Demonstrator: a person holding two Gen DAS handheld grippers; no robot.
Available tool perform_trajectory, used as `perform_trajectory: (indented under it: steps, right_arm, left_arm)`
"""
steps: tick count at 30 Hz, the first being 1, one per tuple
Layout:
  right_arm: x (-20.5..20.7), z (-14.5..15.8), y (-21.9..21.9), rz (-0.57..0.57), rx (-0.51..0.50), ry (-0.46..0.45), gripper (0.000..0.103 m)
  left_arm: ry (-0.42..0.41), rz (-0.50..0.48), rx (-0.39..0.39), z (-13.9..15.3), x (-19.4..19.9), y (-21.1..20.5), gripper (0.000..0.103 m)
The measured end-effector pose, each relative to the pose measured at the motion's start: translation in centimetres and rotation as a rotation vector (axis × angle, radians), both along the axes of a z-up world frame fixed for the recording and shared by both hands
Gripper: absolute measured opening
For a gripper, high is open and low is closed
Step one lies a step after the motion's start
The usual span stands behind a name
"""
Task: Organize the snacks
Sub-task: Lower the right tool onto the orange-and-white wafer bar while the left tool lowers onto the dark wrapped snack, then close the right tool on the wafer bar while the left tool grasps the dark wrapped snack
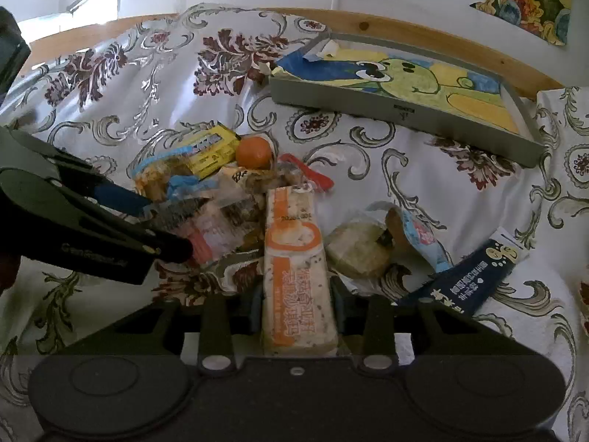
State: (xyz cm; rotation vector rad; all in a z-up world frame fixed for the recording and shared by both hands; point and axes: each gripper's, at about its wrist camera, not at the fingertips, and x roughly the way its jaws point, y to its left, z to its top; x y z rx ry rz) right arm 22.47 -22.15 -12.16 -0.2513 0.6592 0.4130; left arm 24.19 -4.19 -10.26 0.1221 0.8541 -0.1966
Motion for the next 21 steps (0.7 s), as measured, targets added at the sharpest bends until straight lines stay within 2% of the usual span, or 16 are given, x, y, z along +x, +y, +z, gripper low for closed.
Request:
perform_trajectory:
  steps: [5, 8, 15, 21]
  right_arm:
    - [-0.2, 0.1, 0.4, 0.010, -0.040, -0.014, 0.037]
    - [-0.6, 0.3, 0.8, 0.016, -0.091, -0.047, 0.037]
    - [-1.9, 1.1, 1.5, 0.033, -0.210, -0.150, 0.037]
    - [-2.7, 1.4, 1.7, 0.042, -0.266, -0.198, 0.036]
  left_arm:
    - [0.009, -0.011, 0.039, 0.0, -0.2, -0.6, 0.058]
    - [0.011, 0.024, 0.059, 0.3, -0.5, -0.8, 0.055]
    - [-0.032, 0.117, 0.114, 1.8, -1.9, -1.2, 0.052]
    - [-0.064, 0.115, 0.155, 2.8, -2.5, -2.2, 0.051]
